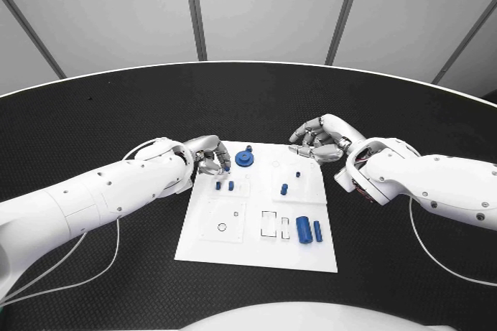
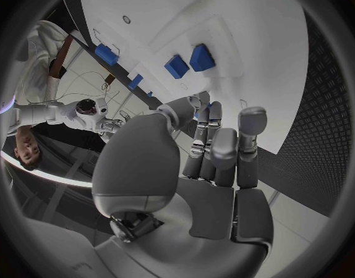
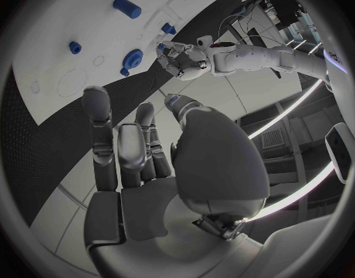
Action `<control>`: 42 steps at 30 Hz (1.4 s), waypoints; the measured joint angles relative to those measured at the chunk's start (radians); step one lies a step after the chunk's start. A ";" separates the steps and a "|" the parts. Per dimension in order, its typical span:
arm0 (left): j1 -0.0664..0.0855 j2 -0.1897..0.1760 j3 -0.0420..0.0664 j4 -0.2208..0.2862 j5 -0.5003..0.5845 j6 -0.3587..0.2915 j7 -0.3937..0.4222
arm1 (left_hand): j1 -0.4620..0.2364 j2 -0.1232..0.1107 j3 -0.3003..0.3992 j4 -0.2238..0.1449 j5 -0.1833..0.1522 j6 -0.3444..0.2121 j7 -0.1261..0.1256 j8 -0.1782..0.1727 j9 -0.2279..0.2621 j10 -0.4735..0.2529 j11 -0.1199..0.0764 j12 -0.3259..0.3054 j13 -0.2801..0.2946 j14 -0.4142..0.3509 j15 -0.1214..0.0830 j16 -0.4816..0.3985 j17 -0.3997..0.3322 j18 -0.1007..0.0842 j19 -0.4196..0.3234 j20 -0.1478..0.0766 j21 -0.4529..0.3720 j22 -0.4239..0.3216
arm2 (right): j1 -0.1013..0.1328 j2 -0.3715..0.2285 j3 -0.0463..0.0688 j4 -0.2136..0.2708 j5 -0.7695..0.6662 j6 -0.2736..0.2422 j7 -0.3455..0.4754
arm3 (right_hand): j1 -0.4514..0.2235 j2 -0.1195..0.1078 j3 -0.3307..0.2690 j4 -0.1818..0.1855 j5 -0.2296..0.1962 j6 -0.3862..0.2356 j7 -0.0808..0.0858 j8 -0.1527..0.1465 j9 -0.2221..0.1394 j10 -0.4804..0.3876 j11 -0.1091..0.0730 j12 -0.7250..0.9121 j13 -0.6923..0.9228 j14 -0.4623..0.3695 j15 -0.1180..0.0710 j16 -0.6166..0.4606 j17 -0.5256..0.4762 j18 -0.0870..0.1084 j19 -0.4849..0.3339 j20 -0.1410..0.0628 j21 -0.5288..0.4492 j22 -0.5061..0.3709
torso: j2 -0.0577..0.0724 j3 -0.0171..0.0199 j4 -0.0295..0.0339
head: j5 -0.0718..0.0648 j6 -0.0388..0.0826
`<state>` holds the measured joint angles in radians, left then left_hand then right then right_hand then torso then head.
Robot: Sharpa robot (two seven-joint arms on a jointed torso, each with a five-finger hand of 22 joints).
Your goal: Assemble the parts on the task board
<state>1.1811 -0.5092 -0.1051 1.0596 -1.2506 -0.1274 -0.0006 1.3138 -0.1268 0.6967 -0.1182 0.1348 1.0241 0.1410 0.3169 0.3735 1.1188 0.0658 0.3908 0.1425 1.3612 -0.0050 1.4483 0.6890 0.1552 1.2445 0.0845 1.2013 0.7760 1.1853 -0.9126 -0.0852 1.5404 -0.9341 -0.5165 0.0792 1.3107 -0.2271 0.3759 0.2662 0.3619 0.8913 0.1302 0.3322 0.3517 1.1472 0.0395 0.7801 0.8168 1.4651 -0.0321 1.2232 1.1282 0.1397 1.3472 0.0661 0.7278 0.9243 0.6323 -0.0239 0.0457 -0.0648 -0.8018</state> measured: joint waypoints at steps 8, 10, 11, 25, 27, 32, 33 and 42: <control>0.000 -0.002 0.000 0.010 0.032 -0.009 0.013 | 0.000 0.000 0.000 0.000 0.000 0.000 0.000 0.000 0.000 0.000 0.000 0.000 0.000 0.000 0.000 0.000 0.008 0.000 0.000 0.000 0.000 -0.002 | 0.000 0.001 0.000 -0.001 0.000 0.000 0.001 | 0.000 0.000 0.000 0.000 0.000 0.000 0.000 0.000 0.000 0.000 0.000 0.000 0.000 0.000 0.000 0.000 0.000 0.000 0.000 0.000 0.000 0.000 | 0.000 0.0006 -0.0002 | 0.001 0.001; 0.000 -0.002 0.000 0.012 0.038 -0.013 0.016 | 0.000 0.000 0.000 0.000 0.000 0.000 0.000 0.000 0.000 0.000 0.000 0.000 0.000 0.000 0.000 0.000 0.010 0.000 0.000 0.000 0.000 -0.002 | 0.000 0.001 0.000 0.000 0.000 0.000 0.001 | 0.000 0.000 0.000 0.000 0.000 0.000 0.000 0.000 0.000 0.000 0.000 0.000 0.000 0.000 0.000 0.000 0.000 0.000 0.000 0.000 0.000 0.000 | 0.000 0.0006 -0.0005 | 0.001 0.002; 0.000 -0.002 0.000 0.012 0.040 -0.015 0.017 | 0.000 0.000 0.000 0.000 0.000 0.000 0.000 0.000 0.000 0.000 0.000 0.000 0.000 0.000 0.000 0.000 0.011 0.000 0.000 0.000 0.000 -0.002 | 0.000 0.000 0.000 0.000 0.000 0.000 0.000 | 0.000 0.000 0.000 0.000 0.000 0.000 0.000 0.000 0.000 0.000 0.000 0.000 0.000 0.000 0.000 0.000 0.000 0.000 0.000 0.000 0.000 0.000 | 0.000 0.0006 -0.0006 | 0.001 0.002; 0.000 0.003 0.000 0.004 0.047 -0.013 0.018 | 0.000 -0.001 0.000 0.000 -0.001 0.000 0.000 -0.003 0.002 0.000 0.000 -0.001 0.000 0.000 0.000 0.000 0.019 0.000 0.000 0.000 0.000 -0.003 | 0.000 -0.001 0.000 0.002 0.000 0.000 0.000 | 0.000 0.000 0.000 0.000 0.000 0.000 0.000 0.000 0.000 0.000 0.000 0.000 0.000 0.000 0.000 0.000 0.000 0.000 0.000 0.000 0.000 0.000 | 0.001 0.0012 -0.0007 | -0.003 0.002; 0.000 0.004 0.000 0.002 0.047 -0.010 0.017 | 0.001 -0.001 0.000 0.000 -0.001 0.000 0.000 -0.003 0.002 0.000 0.000 -0.002 0.001 0.000 0.000 0.000 0.020 0.000 0.000 0.000 0.000 -0.004 | 0.000 -0.002 0.000 0.002 0.000 0.000 0.000 | 0.000 0.000 0.000 0.000 0.000 0.000 0.000 0.000 0.000 0.000 0.000 0.000 0.000 0.000 0.000 0.000 0.000 0.000 0.000 0.000 0.000 0.000 | 0.001 0.0012 -0.0006 | -0.004 0.002; 0.000 0.009 0.000 -0.002 0.047 -0.005 0.017 | -0.003 -0.006 0.000 0.000 -0.003 0.000 0.000 -0.003 0.002 0.000 0.000 -0.008 0.002 0.000 0.000 0.000 0.027 0.000 0.000 0.000 0.000 -0.009 | 0.000 -0.002 0.000 0.003 0.000 -0.001 0.000 | 0.000 0.000 0.000 0.000 0.000 0.000 0.000 0.000 0.000 0.000 0.000 0.000 0.000 0.000 0.000 0.000 0.000 0.000 0.000 0.000 0.000 0.000 | 0.001 0.0012 -0.0004 | -0.005 0.001; 0.000 0.010 0.000 -0.003 0.047 -0.004 0.017 | -0.003 -0.006 0.000 0.000 -0.003 0.000 0.000 -0.003 0.002 0.000 0.000 -0.008 0.002 0.000 0.000 0.000 0.028 0.000 0.000 0.000 0.000 -0.009 | 0.000 -0.002 0.000 0.003 0.000 -0.001 0.000 | 0.000 0.000 0.000 0.000 0.000 0.000 0.000 0.000 0.000 0.000 0.000 0.000 0.000 0.000 0.000 0.000 0.000 0.000 0.000 0.000 0.000 0.000 | 0.001 0.0012 -0.0004 | -0.005 0.001; 0.000 0.015 0.000 -0.009 0.047 0.008 0.013 | -0.003 -0.008 -0.003 0.002 -0.003 0.000 0.000 -0.004 0.003 0.000 0.000 -0.012 0.002 0.000 0.000 0.000 0.040 0.000 0.000 0.000 0.000 -0.017 | 0.000 -0.003 0.000 0.004 0.000 -0.001 -0.001 | 0.000 0.000 0.000 0.000 0.000 0.000 0.000 0.000 0.000 0.000 0.000 0.000 0.000 0.000 0.000 0.000 0.000 0.000 0.000 0.000 0.000 0.000 | 0.001 0.0012 -0.0006 | -0.006 0.000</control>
<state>1.1811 -0.4946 -0.1052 1.0505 -1.2032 -0.1196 0.0124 1.3109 -0.1349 0.6938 -0.1161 0.1315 1.0238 0.1408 0.3129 0.3767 1.1185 0.0661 0.3785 0.1442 1.3612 -0.0050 1.4483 0.7290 0.1552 1.2444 0.0846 1.2013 0.7590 1.1852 -0.9156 -0.0852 1.5445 -0.9341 -0.5172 0.0787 1.3107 -0.2271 0.3759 0.2662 0.3619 0.8913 0.1302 0.3322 0.3517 1.1472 0.0395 0.7801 0.8168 1.4650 -0.0321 1.2232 1.1277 0.1397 1.3471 0.0661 0.7278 0.9243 0.6332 -0.0227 0.0452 -0.0709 -0.8023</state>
